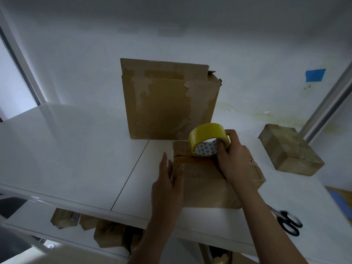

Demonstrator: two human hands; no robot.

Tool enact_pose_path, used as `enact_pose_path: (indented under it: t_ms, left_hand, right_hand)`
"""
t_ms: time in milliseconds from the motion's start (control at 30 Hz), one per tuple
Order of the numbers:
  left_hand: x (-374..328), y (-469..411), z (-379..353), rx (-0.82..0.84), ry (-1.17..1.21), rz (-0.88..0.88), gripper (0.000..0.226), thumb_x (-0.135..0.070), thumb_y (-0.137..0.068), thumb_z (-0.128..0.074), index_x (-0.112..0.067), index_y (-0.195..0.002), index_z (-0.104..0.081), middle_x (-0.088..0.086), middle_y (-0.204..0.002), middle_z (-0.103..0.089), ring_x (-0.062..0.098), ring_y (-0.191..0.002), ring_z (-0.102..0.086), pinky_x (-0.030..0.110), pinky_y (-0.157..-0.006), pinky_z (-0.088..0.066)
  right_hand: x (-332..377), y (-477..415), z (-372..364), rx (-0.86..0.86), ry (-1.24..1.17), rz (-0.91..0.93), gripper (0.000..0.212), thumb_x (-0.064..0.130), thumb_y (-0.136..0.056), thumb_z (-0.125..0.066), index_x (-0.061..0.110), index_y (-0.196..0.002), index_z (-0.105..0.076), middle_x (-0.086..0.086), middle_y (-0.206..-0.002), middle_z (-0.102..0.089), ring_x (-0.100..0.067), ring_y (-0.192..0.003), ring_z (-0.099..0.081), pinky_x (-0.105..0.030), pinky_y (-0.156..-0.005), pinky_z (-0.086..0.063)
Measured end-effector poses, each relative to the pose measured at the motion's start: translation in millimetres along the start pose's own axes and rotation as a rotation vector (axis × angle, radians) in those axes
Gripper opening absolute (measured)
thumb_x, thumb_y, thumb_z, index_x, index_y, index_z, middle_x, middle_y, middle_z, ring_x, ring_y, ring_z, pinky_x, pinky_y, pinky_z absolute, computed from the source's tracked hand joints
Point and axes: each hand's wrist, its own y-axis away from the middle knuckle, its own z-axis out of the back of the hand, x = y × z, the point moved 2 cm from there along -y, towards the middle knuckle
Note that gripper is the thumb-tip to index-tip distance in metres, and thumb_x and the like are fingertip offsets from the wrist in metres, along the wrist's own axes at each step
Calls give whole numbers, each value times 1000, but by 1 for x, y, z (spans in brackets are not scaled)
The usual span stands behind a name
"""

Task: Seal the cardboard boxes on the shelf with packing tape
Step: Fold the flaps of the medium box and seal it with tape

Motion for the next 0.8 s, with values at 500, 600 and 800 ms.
enact_pose_path:
  t_ms: [500,600,800]
  left_hand:
    - [-3,-23,24,255,-269,212,127,-102,-56,-24,-25,-158,-20,6,-163,-24,28,-149,-22,52,-118,-25]
    - [-34,-33,31,303,-344,-89,133,-87,-57,-59,-26,-158,1,-5,-167,2,16,-153,1,48,-121,-17]
    - [-45,-73,5,502,-769,-546,147,-84,-57,-69,-10,-157,8,8,-166,4,10,-147,21,38,-120,20]
  right_hand:
    - [2,-1,2,30,9,-27,26,21,-101,-45,13,-125,-48,6,-65,-48,0,-54,-42,-14,-43,-31]
    - [4,1,4,38,-7,-24,26,20,-101,-45,12,-126,-48,8,-64,-47,0,-54,-42,-10,-48,-37]
    - [9,3,8,38,-22,-11,27,17,-101,-46,9,-126,-49,4,-64,-52,0,-53,-41,-5,-50,-37]
